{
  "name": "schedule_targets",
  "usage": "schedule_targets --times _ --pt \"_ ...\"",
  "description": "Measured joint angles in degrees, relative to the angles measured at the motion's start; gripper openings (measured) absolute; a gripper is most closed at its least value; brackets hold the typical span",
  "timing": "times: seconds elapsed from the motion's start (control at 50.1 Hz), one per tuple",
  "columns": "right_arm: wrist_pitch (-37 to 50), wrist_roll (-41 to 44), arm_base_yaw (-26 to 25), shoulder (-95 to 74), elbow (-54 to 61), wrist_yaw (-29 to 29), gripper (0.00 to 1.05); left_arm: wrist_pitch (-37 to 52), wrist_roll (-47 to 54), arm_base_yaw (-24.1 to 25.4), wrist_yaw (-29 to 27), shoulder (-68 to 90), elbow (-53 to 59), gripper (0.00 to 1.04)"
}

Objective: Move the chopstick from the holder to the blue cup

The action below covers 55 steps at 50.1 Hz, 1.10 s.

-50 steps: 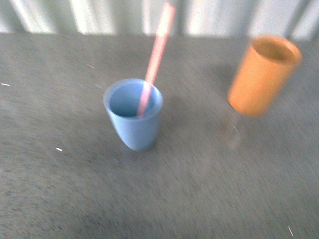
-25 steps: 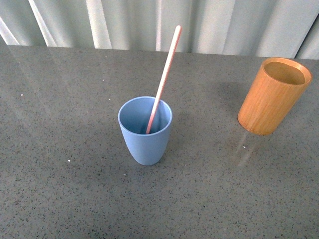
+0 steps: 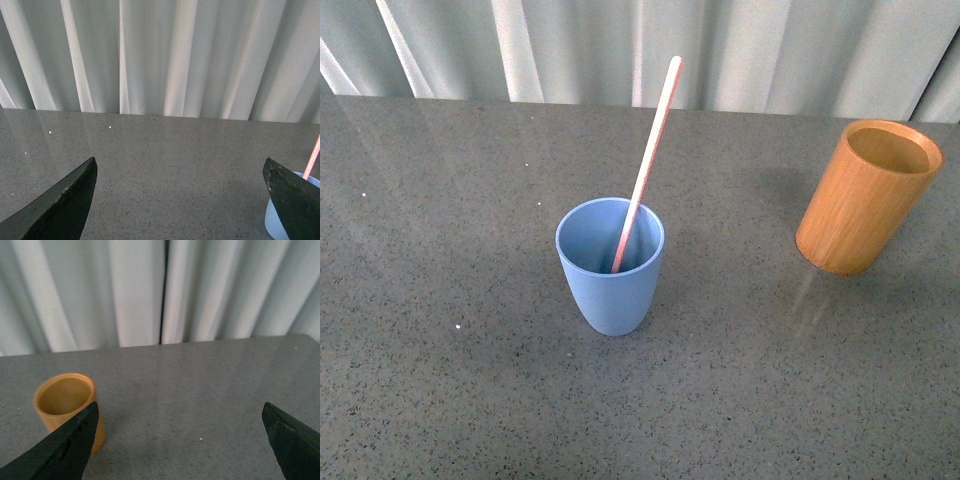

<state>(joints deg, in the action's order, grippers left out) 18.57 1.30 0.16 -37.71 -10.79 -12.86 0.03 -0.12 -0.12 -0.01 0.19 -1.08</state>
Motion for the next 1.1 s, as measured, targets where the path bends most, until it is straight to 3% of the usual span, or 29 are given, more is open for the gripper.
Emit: schedule_targets --times 0.16,0.219,0.279,0.419,0.678,1.097 --pt "1.3 -0.5 -0.6 0.9 0.5 1.8 0.93 0.0 0.0 0.0 0.0 0.0 0.0 0.98" --pt "7.9 -0.7 -0.5 1.6 2.9 10.2 0.81 0.0 0.0 0.0 0.0 0.0 0.0 0.98" --pt "8.9 -0.7 -0.2 2.8 3.9 12.9 0.72 0.0 0.0 0.0 0.0 0.0 0.0 0.98" --pt "7.1 -0.7 -0.2 7.1 6.3 12.9 0.4 0.0 0.0 0.0 0.0 0.0 0.0 0.98" --pt "3.3 -0.6 -0.1 12.9 8.0 12.9 0.0 0.0 0.0 0.0 0.0 0.0 0.0 0.98" --pt "-3.9 -0.7 -0.1 23.3 9.8 12.9 0.01 0.0 0.0 0.0 0.0 0.0 0.0 0.98"
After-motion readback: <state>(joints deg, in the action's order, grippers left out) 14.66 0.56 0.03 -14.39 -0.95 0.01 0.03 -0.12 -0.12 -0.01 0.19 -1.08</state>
